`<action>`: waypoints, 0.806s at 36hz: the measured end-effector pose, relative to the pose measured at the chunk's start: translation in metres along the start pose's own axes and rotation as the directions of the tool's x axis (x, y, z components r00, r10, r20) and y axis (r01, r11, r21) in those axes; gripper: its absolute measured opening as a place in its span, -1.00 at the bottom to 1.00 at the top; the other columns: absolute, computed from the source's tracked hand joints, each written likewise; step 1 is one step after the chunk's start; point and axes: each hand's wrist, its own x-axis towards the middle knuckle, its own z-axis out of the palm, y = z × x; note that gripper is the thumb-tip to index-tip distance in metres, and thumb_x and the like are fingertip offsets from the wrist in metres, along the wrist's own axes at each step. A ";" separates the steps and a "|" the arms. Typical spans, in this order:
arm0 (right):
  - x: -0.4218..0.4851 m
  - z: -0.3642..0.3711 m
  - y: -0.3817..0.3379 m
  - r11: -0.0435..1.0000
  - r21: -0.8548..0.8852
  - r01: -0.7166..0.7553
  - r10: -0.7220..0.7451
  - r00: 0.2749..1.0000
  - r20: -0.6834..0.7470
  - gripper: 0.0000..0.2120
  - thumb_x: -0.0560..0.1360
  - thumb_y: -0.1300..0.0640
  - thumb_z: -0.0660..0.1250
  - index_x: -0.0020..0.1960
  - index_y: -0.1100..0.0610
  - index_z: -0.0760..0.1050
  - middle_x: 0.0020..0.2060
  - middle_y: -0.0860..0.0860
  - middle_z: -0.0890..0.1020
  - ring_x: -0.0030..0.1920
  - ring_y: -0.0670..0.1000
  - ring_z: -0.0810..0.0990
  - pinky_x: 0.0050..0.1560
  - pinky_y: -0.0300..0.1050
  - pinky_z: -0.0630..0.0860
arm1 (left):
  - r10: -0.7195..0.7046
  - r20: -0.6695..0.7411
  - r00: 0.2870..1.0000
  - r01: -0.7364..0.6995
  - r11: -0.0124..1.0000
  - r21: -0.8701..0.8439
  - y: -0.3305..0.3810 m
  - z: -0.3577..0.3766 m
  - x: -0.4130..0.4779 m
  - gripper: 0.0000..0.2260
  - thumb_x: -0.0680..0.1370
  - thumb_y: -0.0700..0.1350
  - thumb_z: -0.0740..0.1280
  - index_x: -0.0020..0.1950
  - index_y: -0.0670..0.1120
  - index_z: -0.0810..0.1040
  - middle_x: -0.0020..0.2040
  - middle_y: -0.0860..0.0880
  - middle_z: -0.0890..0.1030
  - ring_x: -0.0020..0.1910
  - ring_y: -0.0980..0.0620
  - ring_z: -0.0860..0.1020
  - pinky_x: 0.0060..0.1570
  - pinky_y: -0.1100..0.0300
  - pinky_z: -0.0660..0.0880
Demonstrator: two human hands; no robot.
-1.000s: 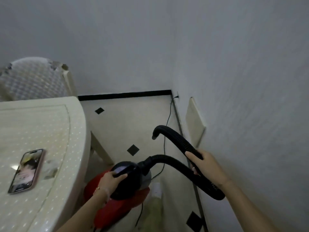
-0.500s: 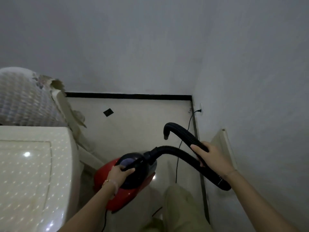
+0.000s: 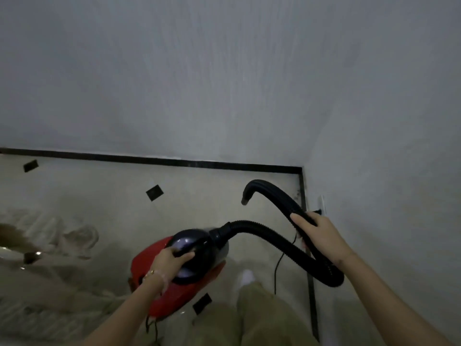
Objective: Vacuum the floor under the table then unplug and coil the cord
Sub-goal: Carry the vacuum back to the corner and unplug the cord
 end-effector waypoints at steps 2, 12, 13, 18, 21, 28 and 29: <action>0.029 -0.005 -0.014 1.000 -0.007 -0.026 0.027 0.999 0.027 -0.72 0.54 -0.02 0.31 -0.18 0.19 0.48 -0.43 0.08 0.53 -0.47 0.04 0.50 -0.44 -0.19 0.48 | 0.026 0.011 1.000 -0.026 0.999 0.026 0.024 -0.007 0.016 -0.87 0.44 -0.06 0.46 -0.16 -0.10 0.59 -0.23 -0.11 0.60 -0.19 -0.07 0.55 -0.22 0.16 0.35; 0.146 -0.031 -0.055 0.988 0.108 -0.109 0.119 0.989 -0.083 -0.71 0.55 0.00 0.29 -0.16 0.23 0.49 -0.40 0.15 0.56 -0.48 0.06 0.52 -0.34 -0.06 0.53 | 0.054 0.119 0.991 -0.068 0.991 0.118 0.148 -0.039 0.150 -0.78 0.45 0.02 0.42 -0.05 -0.11 0.58 -0.12 -0.11 0.64 -0.12 -0.07 0.58 -0.12 0.07 0.50; 0.156 -0.033 -0.056 0.985 0.129 -0.114 0.127 0.987 -0.097 -0.71 0.55 0.01 0.29 -0.18 0.23 0.48 -0.42 0.16 0.55 -0.48 0.09 0.52 -0.33 -0.03 0.53 | 0.060 0.148 0.987 -0.083 0.985 0.152 0.158 -0.039 0.168 -0.78 0.46 0.03 0.42 -0.05 -0.10 0.58 -0.12 -0.11 0.64 -0.12 -0.07 0.59 -0.09 0.04 0.53; 0.198 -0.034 -0.059 0.964 0.169 -0.204 0.235 0.953 -0.190 -0.69 0.55 -0.03 0.29 -0.08 0.25 0.53 -0.48 0.05 0.58 -0.49 0.02 0.55 -0.43 -0.23 0.50 | 0.066 0.301 0.951 -0.161 0.940 0.302 0.206 -0.035 0.253 -0.66 0.45 0.06 0.43 0.08 -0.15 0.58 -0.01 -0.14 0.64 -0.06 -0.08 0.59 -0.05 0.06 0.53; 0.221 -0.027 -0.063 0.937 0.240 -0.253 0.314 0.911 -0.267 -0.67 0.54 -0.03 0.30 -0.08 0.28 0.52 -0.47 0.05 0.58 -0.51 -0.01 0.54 -0.44 -0.24 0.48 | 0.049 0.383 0.922 -0.190 0.922 0.338 0.234 -0.029 0.297 -0.60 0.46 0.01 0.43 0.19 -0.19 0.53 0.11 -0.15 0.60 -0.03 -0.05 0.53 -0.09 0.17 0.46; 0.278 -0.015 -0.068 0.889 0.356 -0.289 0.417 0.832 -0.366 -0.78 0.51 -0.02 0.34 -0.15 0.13 0.52 -0.45 0.02 0.58 -0.47 -0.02 0.54 -0.37 -0.12 0.50 | 0.014 0.483 0.875 -0.234 0.887 0.398 0.291 0.005 0.385 -0.59 0.45 -0.09 0.45 0.23 -0.23 0.49 0.20 -0.19 0.57 0.17 -0.15 0.52 0.10 0.10 0.45; 0.287 -0.016 -0.067 0.884 0.371 -0.285 0.424 0.822 -0.379 -0.78 0.52 -0.02 0.33 -0.15 0.14 0.52 -0.45 0.02 0.58 -0.46 -0.03 0.54 -0.37 -0.12 0.50 | 0.018 0.493 0.870 -0.247 0.881 0.403 0.300 0.012 0.398 -0.58 0.45 -0.09 0.45 0.23 -0.24 0.49 0.21 -0.19 0.57 0.18 -0.15 0.52 0.11 0.12 0.43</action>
